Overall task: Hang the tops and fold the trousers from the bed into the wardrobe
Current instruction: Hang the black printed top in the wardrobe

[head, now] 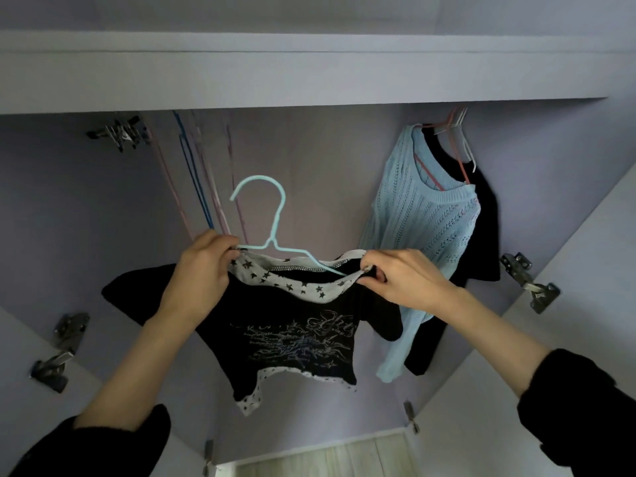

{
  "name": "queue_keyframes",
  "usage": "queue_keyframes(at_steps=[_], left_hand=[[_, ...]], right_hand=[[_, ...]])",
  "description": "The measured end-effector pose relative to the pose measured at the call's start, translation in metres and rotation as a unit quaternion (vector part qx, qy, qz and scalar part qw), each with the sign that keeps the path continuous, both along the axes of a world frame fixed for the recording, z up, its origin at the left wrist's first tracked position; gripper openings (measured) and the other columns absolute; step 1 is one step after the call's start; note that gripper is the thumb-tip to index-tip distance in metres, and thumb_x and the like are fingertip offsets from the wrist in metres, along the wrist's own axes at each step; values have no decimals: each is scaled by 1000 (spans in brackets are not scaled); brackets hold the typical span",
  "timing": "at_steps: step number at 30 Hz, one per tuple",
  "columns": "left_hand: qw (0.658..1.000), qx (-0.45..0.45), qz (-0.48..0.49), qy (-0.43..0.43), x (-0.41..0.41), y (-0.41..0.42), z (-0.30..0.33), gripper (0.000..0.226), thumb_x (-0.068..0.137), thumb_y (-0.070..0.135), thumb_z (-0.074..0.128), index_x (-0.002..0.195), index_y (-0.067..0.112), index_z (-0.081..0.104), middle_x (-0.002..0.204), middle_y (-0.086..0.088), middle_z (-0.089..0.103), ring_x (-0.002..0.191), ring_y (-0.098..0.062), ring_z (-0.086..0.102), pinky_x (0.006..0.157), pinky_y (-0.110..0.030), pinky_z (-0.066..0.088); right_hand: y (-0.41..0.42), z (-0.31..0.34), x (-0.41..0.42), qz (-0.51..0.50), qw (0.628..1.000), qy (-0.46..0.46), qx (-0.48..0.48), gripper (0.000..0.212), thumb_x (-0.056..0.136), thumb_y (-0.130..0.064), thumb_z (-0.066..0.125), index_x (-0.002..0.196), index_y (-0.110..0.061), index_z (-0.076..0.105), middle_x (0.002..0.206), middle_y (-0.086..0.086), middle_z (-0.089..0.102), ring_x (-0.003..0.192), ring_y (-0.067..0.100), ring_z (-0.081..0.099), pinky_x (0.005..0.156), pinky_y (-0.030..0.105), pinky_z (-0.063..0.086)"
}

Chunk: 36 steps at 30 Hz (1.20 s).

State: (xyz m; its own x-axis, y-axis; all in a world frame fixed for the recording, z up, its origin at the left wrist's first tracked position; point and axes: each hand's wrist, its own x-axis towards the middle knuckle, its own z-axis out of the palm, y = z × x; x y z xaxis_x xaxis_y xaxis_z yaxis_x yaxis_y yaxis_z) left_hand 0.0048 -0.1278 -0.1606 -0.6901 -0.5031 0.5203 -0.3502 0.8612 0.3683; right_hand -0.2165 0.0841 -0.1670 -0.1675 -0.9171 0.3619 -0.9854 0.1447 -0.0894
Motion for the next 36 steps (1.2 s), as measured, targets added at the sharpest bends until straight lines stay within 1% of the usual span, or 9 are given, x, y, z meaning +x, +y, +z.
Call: queue_keyframes(at_steps=[4,7,11,16,20,24,29,33,36], left_hand=[[1000,22,-12,18,-8,8,2,19,88,-6,55,103,-5,66,92,-16,60,82,-24,58,81,-21,41],[997,65,-14,47,-9,11,5,17,89,-1,56,103,-3,66,95,-12,60,85,-20,56,78,-10,33],[992,104,-21,62,-11,15,8,15,91,3,55,100,-1,66,95,-7,61,85,-19,56,72,-6,33],[991,103,-42,71,-21,25,11,13,91,1,55,97,-1,66,90,-1,57,81,-13,52,72,3,31],[990,107,-61,62,-26,34,5,13,91,4,56,98,0,66,90,1,56,81,-12,52,75,2,32],[989,114,-94,15,-15,22,-8,15,89,15,59,99,8,68,87,12,54,78,-4,55,77,-8,38],[995,72,-65,-35,-3,6,-24,25,89,29,55,89,10,71,84,7,62,79,-11,58,78,-35,47],[998,9,-60,-25,-20,15,-23,36,86,35,44,87,10,70,83,1,65,83,-10,50,79,-25,30],[995,61,-81,0,-32,29,-18,15,91,14,55,95,5,67,90,-1,64,79,-17,57,74,-27,43]], right_hand=[[-7,6,14,-46,993,-72,79,48,85,-49,61,117,-19,43,75,-4,62,65,18,57,67,29,46],[-4,1,8,-61,989,-132,5,48,88,-42,60,127,-19,45,70,-12,51,64,10,50,67,28,45],[-7,-4,-4,-34,997,-53,-49,38,85,-33,62,114,-9,63,96,3,58,92,22,54,82,41,49],[-31,5,20,-8,992,-99,-75,38,88,-40,54,109,-11,65,92,0,61,87,18,58,78,32,45],[-46,17,40,16,963,-252,-94,18,93,-23,56,101,-12,67,79,1,65,60,6,50,58,16,39],[-38,21,30,-1,961,-267,-73,14,95,-19,52,97,-12,65,73,0,61,50,5,43,52,15,35],[-20,22,5,-63,972,-224,-23,13,96,-17,49,97,-10,60,88,-1,61,64,4,50,58,12,36],[-17,23,6,-57,966,-249,-39,11,97,-16,48,88,-13,54,86,-1,58,70,10,50,63,19,38],[-13,25,4,-52,962,-265,-45,12,97,-16,48,85,-14,52,83,4,57,69,19,51,66,32,41]])
